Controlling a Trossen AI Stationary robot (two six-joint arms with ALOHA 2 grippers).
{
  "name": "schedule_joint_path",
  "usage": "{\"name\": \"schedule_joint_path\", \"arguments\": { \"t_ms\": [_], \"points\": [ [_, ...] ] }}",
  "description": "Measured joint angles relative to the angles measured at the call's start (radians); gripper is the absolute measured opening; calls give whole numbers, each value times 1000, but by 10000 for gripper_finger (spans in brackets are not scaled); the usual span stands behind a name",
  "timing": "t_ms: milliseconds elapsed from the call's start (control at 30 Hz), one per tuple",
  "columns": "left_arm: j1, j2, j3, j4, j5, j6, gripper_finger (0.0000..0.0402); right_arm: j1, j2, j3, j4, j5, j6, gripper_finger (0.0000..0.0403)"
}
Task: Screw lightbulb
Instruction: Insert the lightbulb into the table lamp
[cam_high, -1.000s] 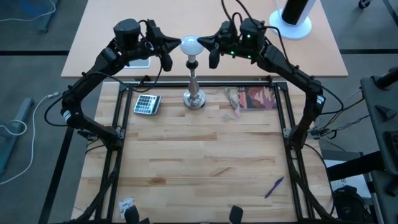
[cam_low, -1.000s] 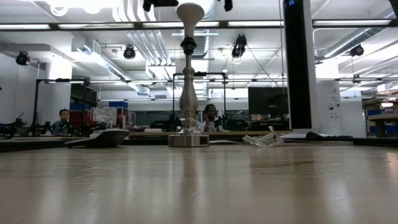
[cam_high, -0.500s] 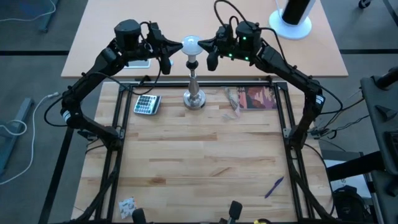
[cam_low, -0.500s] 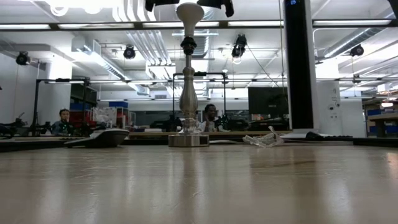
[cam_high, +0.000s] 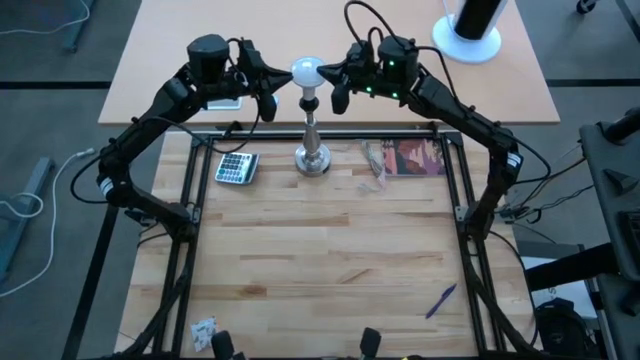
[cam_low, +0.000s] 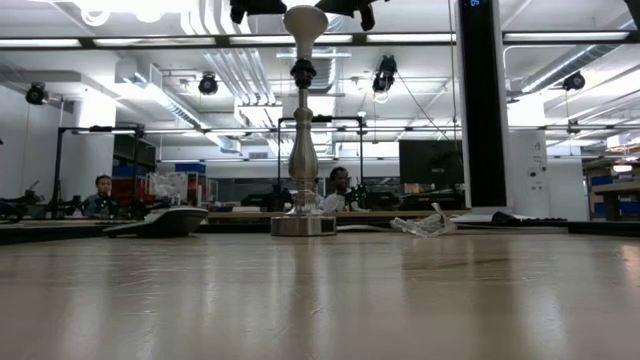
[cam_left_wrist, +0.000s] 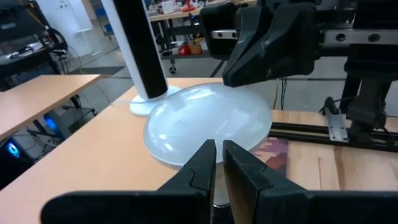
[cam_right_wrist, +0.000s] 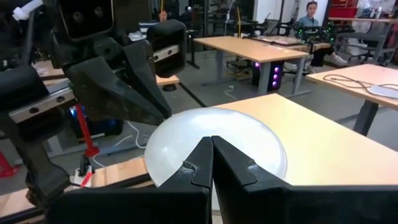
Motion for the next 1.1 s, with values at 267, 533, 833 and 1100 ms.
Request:
{"name": "schedule_joint_path", "arguments": {
  "t_ms": [267,533,833,1100],
  "points": [
    [2,2,-2,-15,-82,0,22,11,1,0,1,-31,14,0],
    [1,-2,-1,-19,-70,0,22,9,-4,10,18,-7,17,0],
    [1,-43,6,-8,-40,0,22,-13,-11,20,5,57,-19,0],
    [-1,-25,8,36,-22,-6,22,-19,10,7,0,49,-8,0]
  ]
}}
